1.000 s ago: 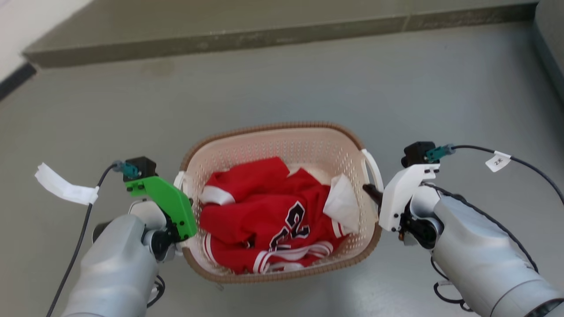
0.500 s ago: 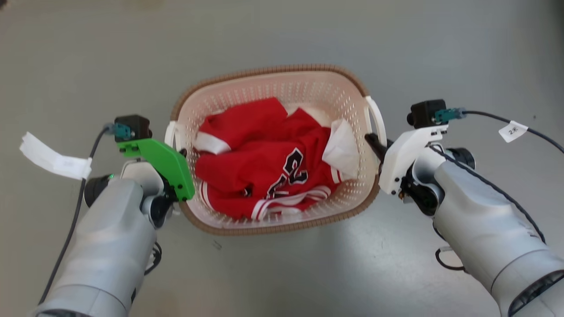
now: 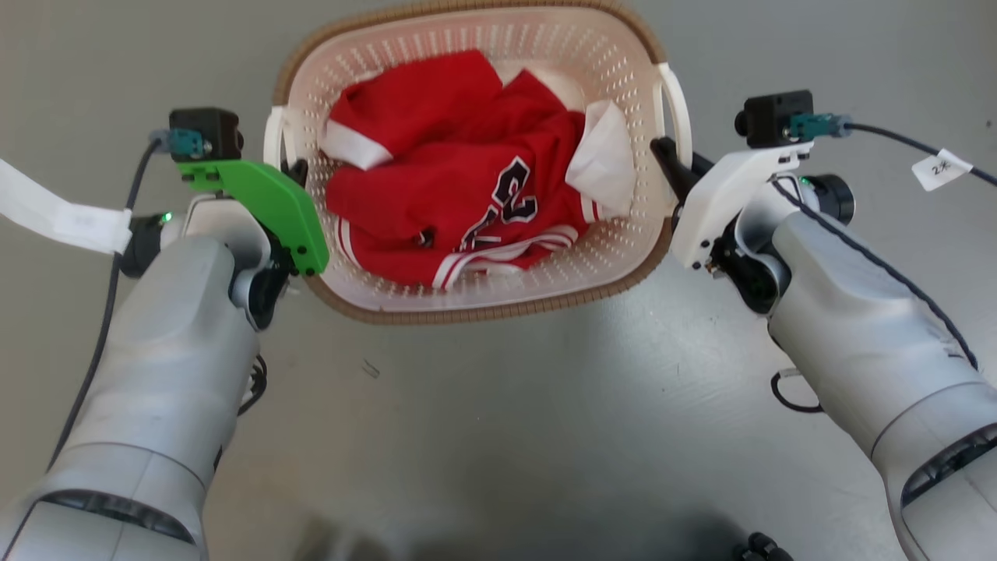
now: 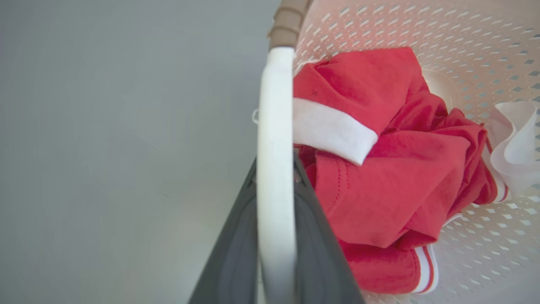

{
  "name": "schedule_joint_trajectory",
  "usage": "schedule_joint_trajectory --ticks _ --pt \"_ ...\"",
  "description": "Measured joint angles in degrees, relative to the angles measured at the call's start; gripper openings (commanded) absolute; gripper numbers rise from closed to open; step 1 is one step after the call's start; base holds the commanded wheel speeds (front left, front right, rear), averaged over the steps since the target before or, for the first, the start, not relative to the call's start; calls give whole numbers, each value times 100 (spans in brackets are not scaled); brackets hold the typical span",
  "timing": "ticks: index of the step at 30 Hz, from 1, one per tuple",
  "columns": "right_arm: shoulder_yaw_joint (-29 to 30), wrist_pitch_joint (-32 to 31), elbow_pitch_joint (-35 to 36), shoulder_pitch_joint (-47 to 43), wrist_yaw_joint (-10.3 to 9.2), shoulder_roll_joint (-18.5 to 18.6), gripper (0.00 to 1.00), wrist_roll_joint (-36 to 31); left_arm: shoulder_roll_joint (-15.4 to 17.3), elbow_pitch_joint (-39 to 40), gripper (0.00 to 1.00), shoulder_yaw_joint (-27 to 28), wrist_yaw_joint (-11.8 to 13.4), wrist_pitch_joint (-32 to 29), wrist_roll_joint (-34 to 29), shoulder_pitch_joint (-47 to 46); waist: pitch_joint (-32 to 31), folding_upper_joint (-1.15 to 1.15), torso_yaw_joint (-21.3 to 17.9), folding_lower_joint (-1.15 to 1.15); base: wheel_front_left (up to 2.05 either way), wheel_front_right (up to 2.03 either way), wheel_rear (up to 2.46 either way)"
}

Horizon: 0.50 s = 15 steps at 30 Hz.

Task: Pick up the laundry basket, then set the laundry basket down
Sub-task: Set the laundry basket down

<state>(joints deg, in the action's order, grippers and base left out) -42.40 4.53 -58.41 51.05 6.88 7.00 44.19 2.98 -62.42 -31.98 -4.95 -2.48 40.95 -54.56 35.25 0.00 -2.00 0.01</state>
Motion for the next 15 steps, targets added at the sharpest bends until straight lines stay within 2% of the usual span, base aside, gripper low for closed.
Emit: schedule_joint_trajectory --ticks 15 --pt "143 200 -145 793 -51 -8 0 -127 55 10 0 -127 48 233 -266 -765 1114 0 -6 0 0 0 0"
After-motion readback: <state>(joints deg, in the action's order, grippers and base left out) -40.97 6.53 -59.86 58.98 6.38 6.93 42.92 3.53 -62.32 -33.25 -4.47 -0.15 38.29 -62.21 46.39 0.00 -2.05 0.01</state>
